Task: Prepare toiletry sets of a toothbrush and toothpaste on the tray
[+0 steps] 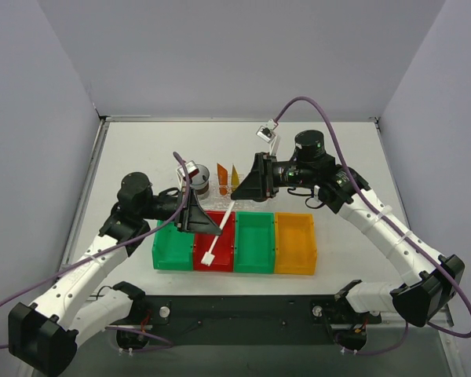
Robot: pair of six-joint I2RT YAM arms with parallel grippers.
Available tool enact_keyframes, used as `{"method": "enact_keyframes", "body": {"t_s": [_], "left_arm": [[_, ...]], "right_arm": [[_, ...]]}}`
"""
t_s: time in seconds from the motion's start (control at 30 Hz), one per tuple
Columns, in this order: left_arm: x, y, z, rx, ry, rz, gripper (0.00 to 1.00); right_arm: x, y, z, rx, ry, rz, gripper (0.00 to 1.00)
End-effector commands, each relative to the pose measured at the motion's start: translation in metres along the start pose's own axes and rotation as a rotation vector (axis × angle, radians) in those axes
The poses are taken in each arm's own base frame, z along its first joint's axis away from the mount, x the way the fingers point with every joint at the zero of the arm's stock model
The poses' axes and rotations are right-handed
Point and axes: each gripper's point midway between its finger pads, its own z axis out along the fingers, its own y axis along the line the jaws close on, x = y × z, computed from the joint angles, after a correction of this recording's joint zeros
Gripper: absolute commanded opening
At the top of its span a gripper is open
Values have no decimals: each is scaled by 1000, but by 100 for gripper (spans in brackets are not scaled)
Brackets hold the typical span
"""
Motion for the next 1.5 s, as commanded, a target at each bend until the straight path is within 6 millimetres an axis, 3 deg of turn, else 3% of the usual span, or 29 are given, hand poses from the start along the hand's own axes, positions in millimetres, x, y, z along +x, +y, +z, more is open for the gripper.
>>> {"method": "enact_keyframes", "body": {"t_s": [0.0, 0.07, 0.2, 0.23, 0.33, 0.37, 0.43, 0.53, 0.73, 0.9, 1.0, 1.13, 1.3, 1.47], "left_arm": [[-5, -12, 1, 32, -13, 84, 0], [-6, -11, 1, 29, -20, 84, 0], [-8, -7, 1, 13, -39, 89, 0], [-8, -6, 1, 7, -42, 84, 0], [-11, 3, 2, -34, -61, 83, 20], [-15, 4, 2, -51, -78, 120, 40], [-17, 8, 0, -89, -92, 126, 56], [-21, 18, -4, -182, -120, 161, 69], [-36, 41, -23, -448, -201, 347, 75], [-41, 45, -37, -643, -229, 614, 75], [-36, 56, -37, -750, -176, 717, 74], [-18, 66, -16, -785, -67, 819, 74], [-25, 86, -17, -908, -55, 860, 75], [-33, 88, -18, -956, -88, 892, 75]], "right_arm": [[-6, 23, -3, -70, -7, -58, 27], [-5, 23, -3, -70, -2, -60, 23], [-5, 25, -3, -74, 1, -62, 0], [-5, 25, -3, -71, -1, -60, 0], [-6, 21, -4, -39, -11, -41, 0], [-10, 15, -6, -6, -29, -25, 0], [-10, 9, -9, 30, -36, 3, 0], [-18, -3, -17, 110, -88, 49, 0], [-24, -31, -27, 300, -158, 140, 0], [-27, -52, -35, 436, -209, 249, 0], [-32, -57, -37, 479, -243, 308, 0], [-36, -63, -39, 524, -262, 363, 0], [-40, -63, -41, 546, -283, 391, 0], [-39, -62, -39, 537, -269, 403, 0]]}}
